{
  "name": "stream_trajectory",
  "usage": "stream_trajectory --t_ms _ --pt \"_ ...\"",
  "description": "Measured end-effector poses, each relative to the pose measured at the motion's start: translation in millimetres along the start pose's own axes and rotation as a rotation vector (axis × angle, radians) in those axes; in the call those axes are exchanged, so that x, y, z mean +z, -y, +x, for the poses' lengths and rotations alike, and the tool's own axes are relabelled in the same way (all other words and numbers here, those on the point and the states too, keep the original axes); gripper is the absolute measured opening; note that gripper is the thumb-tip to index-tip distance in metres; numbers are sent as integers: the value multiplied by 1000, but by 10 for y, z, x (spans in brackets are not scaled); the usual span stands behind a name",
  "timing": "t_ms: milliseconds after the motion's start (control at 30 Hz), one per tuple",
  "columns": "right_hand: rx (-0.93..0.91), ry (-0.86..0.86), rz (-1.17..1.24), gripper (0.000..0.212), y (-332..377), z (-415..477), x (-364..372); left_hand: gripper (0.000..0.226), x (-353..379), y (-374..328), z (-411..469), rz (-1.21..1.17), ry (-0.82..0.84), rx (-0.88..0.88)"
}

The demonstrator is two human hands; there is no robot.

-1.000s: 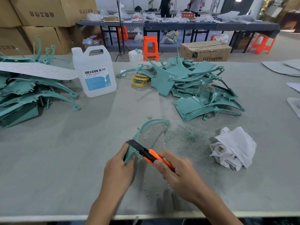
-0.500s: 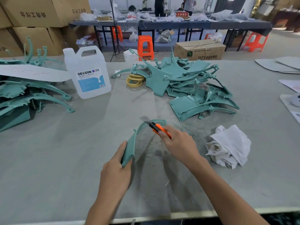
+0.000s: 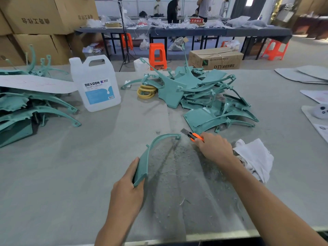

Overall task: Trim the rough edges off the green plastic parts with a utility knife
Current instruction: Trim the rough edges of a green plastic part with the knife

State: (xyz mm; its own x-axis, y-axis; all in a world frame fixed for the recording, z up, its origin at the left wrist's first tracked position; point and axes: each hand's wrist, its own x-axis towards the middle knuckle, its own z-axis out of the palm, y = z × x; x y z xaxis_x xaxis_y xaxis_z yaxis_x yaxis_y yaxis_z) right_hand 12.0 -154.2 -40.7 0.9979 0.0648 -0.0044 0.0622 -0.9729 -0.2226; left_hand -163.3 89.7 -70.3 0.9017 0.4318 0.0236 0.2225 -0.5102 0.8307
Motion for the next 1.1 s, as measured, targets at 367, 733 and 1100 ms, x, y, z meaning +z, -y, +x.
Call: stream_trajectory --t_ms 367,733,1100 --pt "-320 116 181 34 368 -495 -191 56 6 -30 -12 92 28 15" --pt "-196 -37 -14 36 138 23 -295 59 -5 -67 -45 103 21 64" --pt "-111 59 -81 34 -110 -16 -230 70 -154 35 -15 66 155 144"
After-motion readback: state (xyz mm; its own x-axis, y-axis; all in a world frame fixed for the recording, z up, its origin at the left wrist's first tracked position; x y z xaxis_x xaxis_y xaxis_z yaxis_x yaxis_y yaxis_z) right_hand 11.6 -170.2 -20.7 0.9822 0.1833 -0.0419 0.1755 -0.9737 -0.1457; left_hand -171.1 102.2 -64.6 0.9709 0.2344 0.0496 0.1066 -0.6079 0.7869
